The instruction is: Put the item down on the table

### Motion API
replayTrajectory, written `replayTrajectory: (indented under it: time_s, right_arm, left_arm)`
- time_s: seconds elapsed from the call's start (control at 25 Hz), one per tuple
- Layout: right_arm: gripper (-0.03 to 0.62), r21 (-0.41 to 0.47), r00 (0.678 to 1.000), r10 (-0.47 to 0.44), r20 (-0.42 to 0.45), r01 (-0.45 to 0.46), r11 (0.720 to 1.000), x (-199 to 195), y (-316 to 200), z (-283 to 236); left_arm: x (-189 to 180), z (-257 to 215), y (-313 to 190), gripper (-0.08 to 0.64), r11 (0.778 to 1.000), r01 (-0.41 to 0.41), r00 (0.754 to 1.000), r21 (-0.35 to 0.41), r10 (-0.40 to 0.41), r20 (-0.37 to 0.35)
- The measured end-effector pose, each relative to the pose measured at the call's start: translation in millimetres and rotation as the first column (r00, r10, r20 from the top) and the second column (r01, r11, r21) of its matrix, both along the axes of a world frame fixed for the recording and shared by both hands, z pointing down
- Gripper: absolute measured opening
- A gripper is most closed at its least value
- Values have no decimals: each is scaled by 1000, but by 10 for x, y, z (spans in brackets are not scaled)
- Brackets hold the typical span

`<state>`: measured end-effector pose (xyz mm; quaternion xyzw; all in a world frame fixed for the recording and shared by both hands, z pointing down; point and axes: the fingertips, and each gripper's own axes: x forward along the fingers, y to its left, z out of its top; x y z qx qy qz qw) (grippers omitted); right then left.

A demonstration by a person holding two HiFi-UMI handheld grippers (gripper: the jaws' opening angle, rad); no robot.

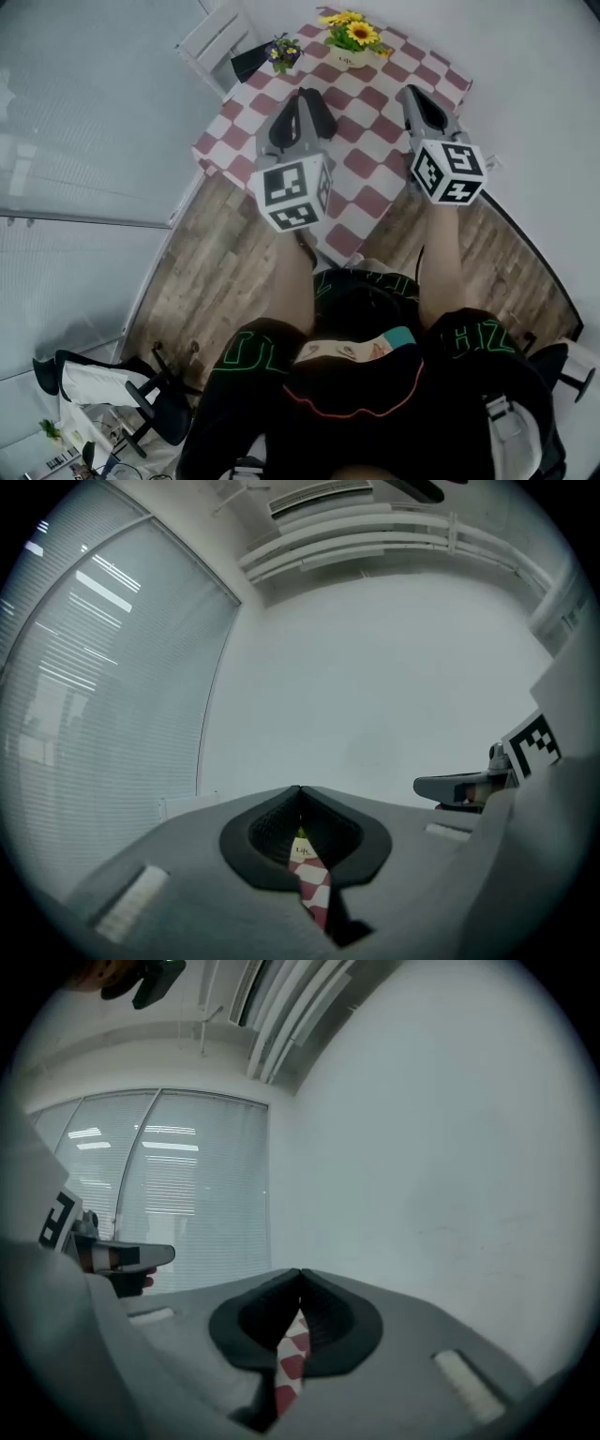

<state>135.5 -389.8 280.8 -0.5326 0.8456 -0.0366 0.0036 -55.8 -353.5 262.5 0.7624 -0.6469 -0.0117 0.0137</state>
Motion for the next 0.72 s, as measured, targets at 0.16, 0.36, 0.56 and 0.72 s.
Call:
replayTrajectory:
  time_s: [0.16, 0.36, 0.56, 0.72]
  right_arm:
    - [3, 78, 1000, 8, -14, -7, 997, 84, 107, -208]
    - [3, 87, 1000, 18, -9, -17, 996, 230, 177, -271]
    - [3, 90, 1000, 19, -1, -19, 996, 242, 183, -278]
    - [3, 87, 1000, 13, 7, -14, 996, 194, 155, -259]
  left_arm:
    - [-5, -121, 39, 8, 999, 25, 1000, 36, -26, 8]
    - [144, -144, 83, 8, 999, 12, 1000, 47, -13, 19]
    - [123, -135, 111, 8, 999, 31, 999, 43, -33, 39]
    - [87, -91, 87, 8, 999, 25, 999, 31, -27, 44]
